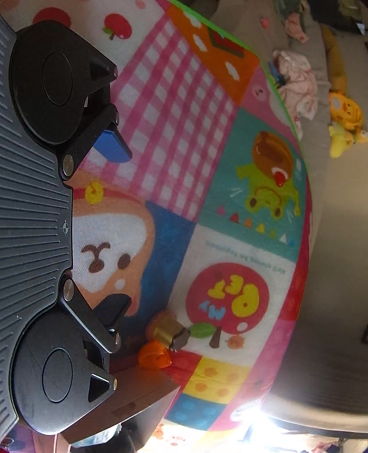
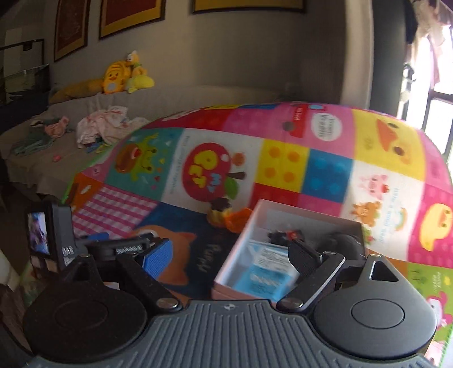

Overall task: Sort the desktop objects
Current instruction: 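Release the doll and grasp the brown-capped yellow pudding toy with the right tool, then set the pudding toy on the mat before the left tool with the right tool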

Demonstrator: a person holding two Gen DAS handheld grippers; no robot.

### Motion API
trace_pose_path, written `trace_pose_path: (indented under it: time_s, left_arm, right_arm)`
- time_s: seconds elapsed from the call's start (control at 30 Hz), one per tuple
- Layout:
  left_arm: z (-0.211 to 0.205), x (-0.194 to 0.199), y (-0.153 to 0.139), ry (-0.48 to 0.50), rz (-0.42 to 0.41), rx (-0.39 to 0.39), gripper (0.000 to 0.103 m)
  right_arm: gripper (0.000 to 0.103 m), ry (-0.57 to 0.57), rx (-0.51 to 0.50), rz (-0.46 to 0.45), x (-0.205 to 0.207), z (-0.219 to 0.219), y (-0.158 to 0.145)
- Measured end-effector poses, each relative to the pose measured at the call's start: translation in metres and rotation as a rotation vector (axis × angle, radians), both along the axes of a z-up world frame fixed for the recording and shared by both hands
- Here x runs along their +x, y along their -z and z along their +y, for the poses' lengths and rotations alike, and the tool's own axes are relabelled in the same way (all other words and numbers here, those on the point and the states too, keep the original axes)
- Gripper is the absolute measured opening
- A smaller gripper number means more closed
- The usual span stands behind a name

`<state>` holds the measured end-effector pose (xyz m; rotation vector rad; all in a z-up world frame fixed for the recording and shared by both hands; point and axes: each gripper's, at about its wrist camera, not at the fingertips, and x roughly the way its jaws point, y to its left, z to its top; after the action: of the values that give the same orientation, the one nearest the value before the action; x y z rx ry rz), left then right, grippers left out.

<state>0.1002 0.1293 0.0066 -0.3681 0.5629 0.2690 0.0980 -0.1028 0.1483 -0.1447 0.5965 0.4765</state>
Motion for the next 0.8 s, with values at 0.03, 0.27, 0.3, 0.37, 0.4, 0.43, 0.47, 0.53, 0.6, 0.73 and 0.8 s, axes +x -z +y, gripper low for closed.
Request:
trace_pose_path:
  time_s: [0.03,0.27,0.3,0.37,0.4,0.43,0.47,0.53,0.6,0.73,0.8]
  left_arm:
    - [0.003,-0.001,0.001,0.018,-0.009,-0.017,0.103]
    - [-0.031,-0.006,0.004,0.337,0.034,0.059,0.103]
    - [-0.038,-0.008,0.004,0.355,0.03,0.09,0.103]
    - [-0.045,-0.008,0.004,0.37,0.031,0.122,0.103]
    - [-0.044,-0.006,0.005,0.369,0.041,0.108,0.103]
    - [-0.041,-0.005,0.007,0.361,0.05,0.088,0.103]
    - [-0.037,-0.003,0.007,0.355,0.054,0.067,0.103]
    - [-0.036,-0.004,0.007,0.355,0.05,0.068,0.103]
    - [-0.037,-0.004,0.007,0.361,0.051,0.077,0.103]
    - [-0.035,-0.003,0.007,0.359,0.05,0.068,0.103]
    - [-0.035,-0.003,0.007,0.358,0.052,0.071,0.103]
  right_arm:
    - [0.085,-0.016,0.0,0.032,0.018,0.014,-0.003]
    - [0.079,0.022,-0.182,0.137,0.137,0.108,0.036]
    - [0.079,0.04,-0.172,0.175,0.152,0.114,0.042]
    - [0.079,0.066,-0.13,0.269,0.184,0.12,0.056]
    - [0.079,0.091,-0.12,0.292,0.195,0.123,0.062]
    - [0.079,0.114,-0.115,0.309,0.205,0.125,0.068]
    - [0.076,0.125,-0.114,0.332,0.214,0.127,0.074]
    - [0.06,0.137,-0.13,0.367,0.224,0.132,0.085]
    - [0.044,0.129,-0.183,0.39,0.228,0.139,0.094]
    - [0.041,0.052,-0.184,0.441,0.211,0.144,0.095]
    - [0.041,-0.067,-0.14,0.52,0.189,0.142,0.087]
